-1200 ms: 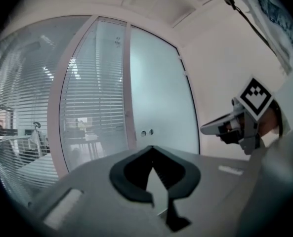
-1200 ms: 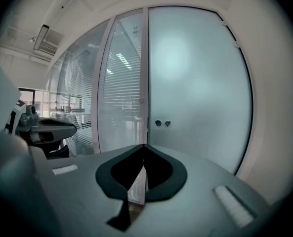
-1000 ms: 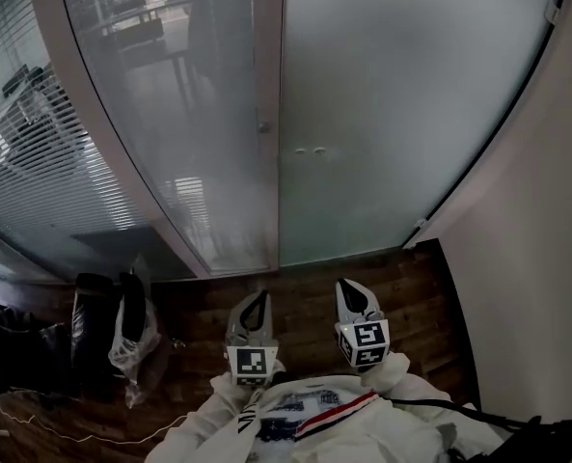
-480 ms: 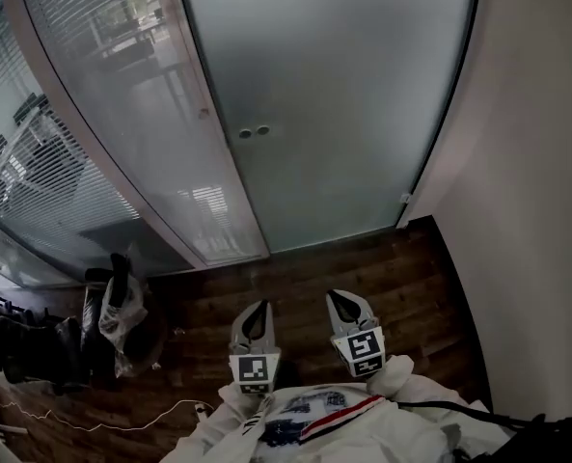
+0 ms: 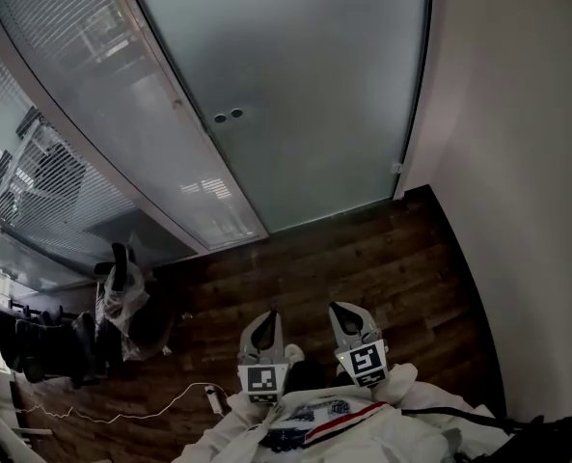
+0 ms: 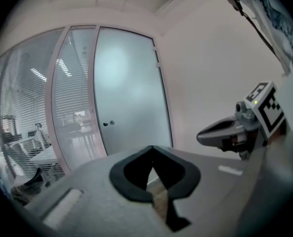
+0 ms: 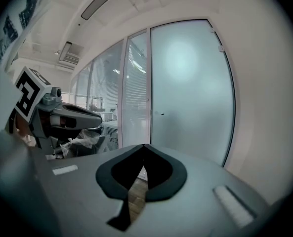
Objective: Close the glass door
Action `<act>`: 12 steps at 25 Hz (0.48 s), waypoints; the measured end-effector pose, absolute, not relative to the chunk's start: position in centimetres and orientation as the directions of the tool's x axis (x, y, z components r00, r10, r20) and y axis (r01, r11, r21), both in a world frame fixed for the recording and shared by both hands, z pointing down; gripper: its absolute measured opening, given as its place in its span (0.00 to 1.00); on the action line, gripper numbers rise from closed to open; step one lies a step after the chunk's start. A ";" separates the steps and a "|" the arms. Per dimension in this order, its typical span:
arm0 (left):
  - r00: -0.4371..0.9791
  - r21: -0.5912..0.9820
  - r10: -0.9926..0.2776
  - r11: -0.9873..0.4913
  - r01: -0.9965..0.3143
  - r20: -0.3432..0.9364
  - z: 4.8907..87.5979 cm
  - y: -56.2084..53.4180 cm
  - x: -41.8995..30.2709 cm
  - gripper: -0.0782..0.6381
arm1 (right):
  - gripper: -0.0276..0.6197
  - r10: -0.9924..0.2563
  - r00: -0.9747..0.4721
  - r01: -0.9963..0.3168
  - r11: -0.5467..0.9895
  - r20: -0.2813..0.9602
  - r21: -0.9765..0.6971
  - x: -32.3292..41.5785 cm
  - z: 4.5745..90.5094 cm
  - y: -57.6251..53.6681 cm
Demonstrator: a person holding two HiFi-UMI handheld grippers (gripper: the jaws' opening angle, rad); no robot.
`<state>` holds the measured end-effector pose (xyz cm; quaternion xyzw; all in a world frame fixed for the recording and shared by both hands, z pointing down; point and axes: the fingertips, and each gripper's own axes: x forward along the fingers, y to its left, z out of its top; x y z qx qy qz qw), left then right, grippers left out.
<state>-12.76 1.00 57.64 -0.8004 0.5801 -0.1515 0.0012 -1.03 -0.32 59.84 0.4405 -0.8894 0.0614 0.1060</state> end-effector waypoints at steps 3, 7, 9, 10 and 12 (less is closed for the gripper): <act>0.303 -0.175 -0.916 -0.354 -0.919 0.264 57.7 2.3 -12.3 0.11 | 0.05 -0.776 -0.572 -0.812 0.582 0.267 -0.048 -0.6 60.5 0.8; 0.338 -0.145 -0.905 -0.382 -0.913 0.259 56.7 3.7 -11.9 0.11 | 0.05 -0.787 -0.568 -0.812 0.583 0.241 -0.011 -1.2 58.7 1.4; 0.347 -0.159 -0.909 -0.388 -0.908 0.231 56.7 3.9 -12.3 0.11 | 0.05 -0.797 -0.564 -0.816 0.578 0.218 -0.001 -1.6 57.7 1.2; 0.349 -0.173 -0.911 -0.388 -0.905 0.220 56.5 3.9 -12.7 0.11 | 0.05 -0.799 -0.565 -0.816 0.578 0.206 0.001 -2.0 57.1 1.1; 0.336 -0.179 -0.918 -0.374 -0.910 0.210 56.2 4.2 -13.9 0.11 | 0.05 -0.796 -0.574 -0.810 0.587 0.192 0.013 -3.1 56.1 1.2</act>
